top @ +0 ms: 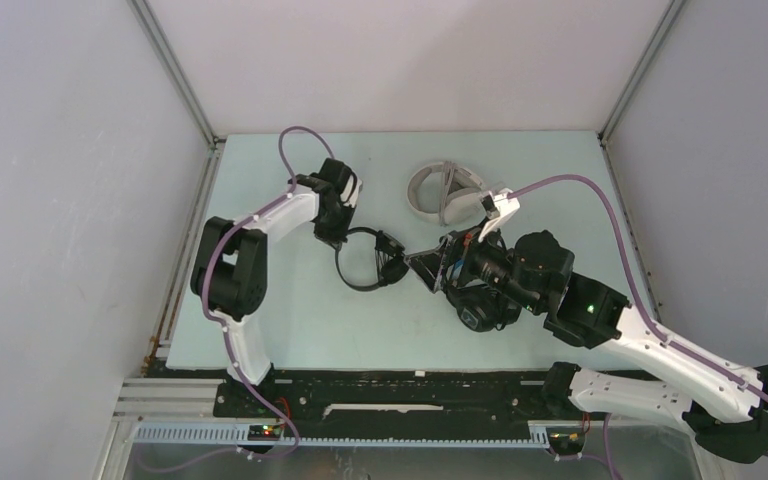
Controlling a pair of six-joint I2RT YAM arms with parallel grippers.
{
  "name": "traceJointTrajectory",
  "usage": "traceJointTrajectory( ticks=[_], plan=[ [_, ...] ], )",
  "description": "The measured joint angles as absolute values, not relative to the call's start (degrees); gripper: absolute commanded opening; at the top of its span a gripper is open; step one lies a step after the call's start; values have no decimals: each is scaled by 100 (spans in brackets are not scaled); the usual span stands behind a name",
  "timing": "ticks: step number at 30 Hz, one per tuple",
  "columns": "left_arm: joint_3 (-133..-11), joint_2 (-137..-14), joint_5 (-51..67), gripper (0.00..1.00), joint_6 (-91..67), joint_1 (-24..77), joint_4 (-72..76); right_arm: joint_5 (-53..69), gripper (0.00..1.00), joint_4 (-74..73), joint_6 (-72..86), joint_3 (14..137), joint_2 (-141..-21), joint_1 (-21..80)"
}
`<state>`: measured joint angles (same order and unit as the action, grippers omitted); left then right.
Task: Wrap the headphones
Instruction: Place the headphones at the center of the board.
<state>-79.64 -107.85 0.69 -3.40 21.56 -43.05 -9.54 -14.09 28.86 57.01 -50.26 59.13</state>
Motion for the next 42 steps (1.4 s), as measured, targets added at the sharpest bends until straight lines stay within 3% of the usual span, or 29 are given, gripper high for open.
traceJointTrajectory(
  ticks=[15, 26, 42],
  plan=[
    [-8053, -10888, 75, 17, -340, 2134, -4429, -954, 100, -1446, 2862, 5701, -5015, 5911],
    [-8060, -10932, 78, 34, -292, 2121, -4517, -952, 100, -1446, 2840, 5697, -5019, 5881],
    [-8060, -10436, 202, 44, -449, 2069, -4558, -930, 100, -1441, 2842, 5695, -5253, 5857]
  ],
)
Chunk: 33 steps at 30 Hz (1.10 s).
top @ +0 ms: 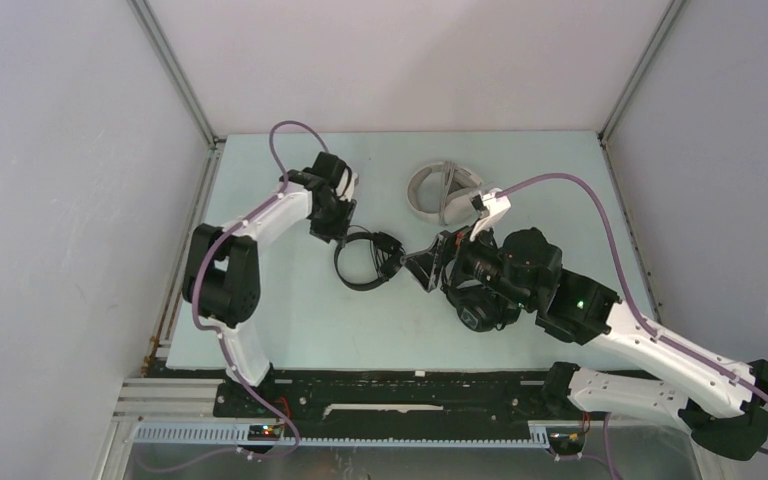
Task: Wrap the headphones
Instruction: Place the headphones at the center of the board.
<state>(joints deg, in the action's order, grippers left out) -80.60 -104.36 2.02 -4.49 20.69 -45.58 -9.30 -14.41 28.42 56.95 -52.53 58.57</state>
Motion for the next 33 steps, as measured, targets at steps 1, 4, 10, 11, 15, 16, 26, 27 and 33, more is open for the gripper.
traceJointTrajectory(
  ticks=[1, 4, 10, 11, 15, 16, 26, 27, 33],
  plan=[
    [-8060, -10370, 202, 44, -471, 2047, -4530, -930, 99, -1441, 2842, 5695, -5277, 5854],
    [-8060, -10219, 226, 48, -574, 1949, -4421, -961, 100, -1439, 2842, 5695, -5360, 5839],
    [-8055, -10189, 333, 49, -663, 1710, -4082, -1083, 100, -1444, 2845, 5695, -5625, 5710],
    [-8055, -10189, 344, 49, -672, 1671, -4012, -1083, 99, -1441, 2842, 5695, -5690, 5682],
    [-8058, -10269, 443, 47, -810, 1562, -3754, -1055, 97, -1417, 2840, 5695, -6027, 5535],
    [-8058, -10309, 451, 45, -819, 1551, -3682, -1022, 96, -1415, 2840, 5695, -6117, 5494],
    [-8420, -11303, 773, 45, -534, 1522, -3354, -666, 96, -1245, 2803, 5693, -6320, 5186],
    [-8466, -11393, 808, 45, -484, 1522, -3347, -631, 95, -1225, 2797, 5693, -6322, 5159],
    [-8746, -11747, 934, 45, -266, 1522, -3343, -510, 95, -1186, 2781, 5693, -6322, 5083]
  ],
)
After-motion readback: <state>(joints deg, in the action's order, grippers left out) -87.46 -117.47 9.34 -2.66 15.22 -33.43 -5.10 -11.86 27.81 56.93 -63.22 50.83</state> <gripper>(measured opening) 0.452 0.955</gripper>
